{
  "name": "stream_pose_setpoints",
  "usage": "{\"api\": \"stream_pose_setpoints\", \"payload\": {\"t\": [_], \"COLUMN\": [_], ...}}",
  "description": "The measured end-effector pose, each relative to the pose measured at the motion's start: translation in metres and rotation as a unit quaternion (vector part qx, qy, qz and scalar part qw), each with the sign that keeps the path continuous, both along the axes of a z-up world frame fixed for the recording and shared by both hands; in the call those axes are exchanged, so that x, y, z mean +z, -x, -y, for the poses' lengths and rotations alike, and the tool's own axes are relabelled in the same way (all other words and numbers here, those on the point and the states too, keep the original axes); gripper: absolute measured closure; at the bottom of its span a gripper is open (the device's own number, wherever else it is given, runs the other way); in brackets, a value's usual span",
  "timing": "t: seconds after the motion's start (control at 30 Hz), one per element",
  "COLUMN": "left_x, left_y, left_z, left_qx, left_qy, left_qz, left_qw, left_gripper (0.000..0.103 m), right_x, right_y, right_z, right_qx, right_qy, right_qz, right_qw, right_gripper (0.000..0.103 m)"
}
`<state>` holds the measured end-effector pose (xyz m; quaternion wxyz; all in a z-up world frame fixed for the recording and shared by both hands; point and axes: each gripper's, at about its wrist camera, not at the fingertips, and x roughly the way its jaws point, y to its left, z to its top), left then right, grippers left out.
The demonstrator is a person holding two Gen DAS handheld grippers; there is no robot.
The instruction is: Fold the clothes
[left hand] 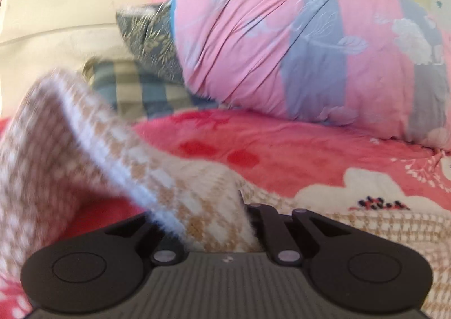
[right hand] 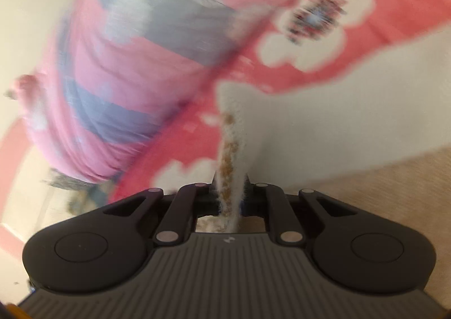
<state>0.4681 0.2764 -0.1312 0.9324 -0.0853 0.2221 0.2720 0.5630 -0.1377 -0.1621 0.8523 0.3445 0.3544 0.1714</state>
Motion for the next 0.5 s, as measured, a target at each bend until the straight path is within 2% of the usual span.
{"api": "stream_pose_setpoints", "payload": {"t": [0.07,0.17,0.2,0.23,0.33,0.4,0.43,0.5], "left_x": [0.000,-0.007,-0.011,-0.008,0.002,0.015,0.023,0.037], "left_y": [0.000,-0.008,-0.015,-0.011,0.004,0.032,0.048,0.081], "left_z": [0.000,-0.001,-0.005,-0.010,-0.025,-0.034,-0.040,-0.062], "left_qx": [0.002,0.011,0.009,0.006,-0.004,-0.027,-0.038,-0.032], "left_qy": [-0.008,-0.015,0.000,0.020,0.081,0.120,0.136,0.181], "left_qz": [0.002,-0.024,-0.049,-0.052,-0.054,-0.041,-0.031,0.000], "left_qw": [1.0000,0.9996,0.9987,0.9984,0.9952,0.9915,0.9895,0.9830], "left_gripper": [0.097,0.095,0.091,0.089,0.071,0.055,0.052,0.034], "right_x": [-0.011,-0.012,-0.013,-0.015,-0.021,-0.016,-0.014,-0.007], "right_y": [0.004,0.002,-0.001,-0.002,-0.005,0.001,0.005,0.025], "right_z": [0.009,0.011,0.008,0.006,0.002,0.011,0.017,0.021], "right_qx": [-0.009,-0.004,-0.003,-0.003,-0.002,-0.002,-0.002,0.008], "right_qy": [0.006,0.024,0.040,0.045,0.057,0.019,-0.003,-0.021], "right_qz": [-0.004,0.020,0.022,0.022,0.019,0.006,-0.002,-0.005], "right_qw": [1.000,1.000,0.999,0.999,0.998,1.000,1.000,1.000], "right_gripper": [0.095,0.095,0.097,0.097,0.093,0.084,0.081,0.075]}}
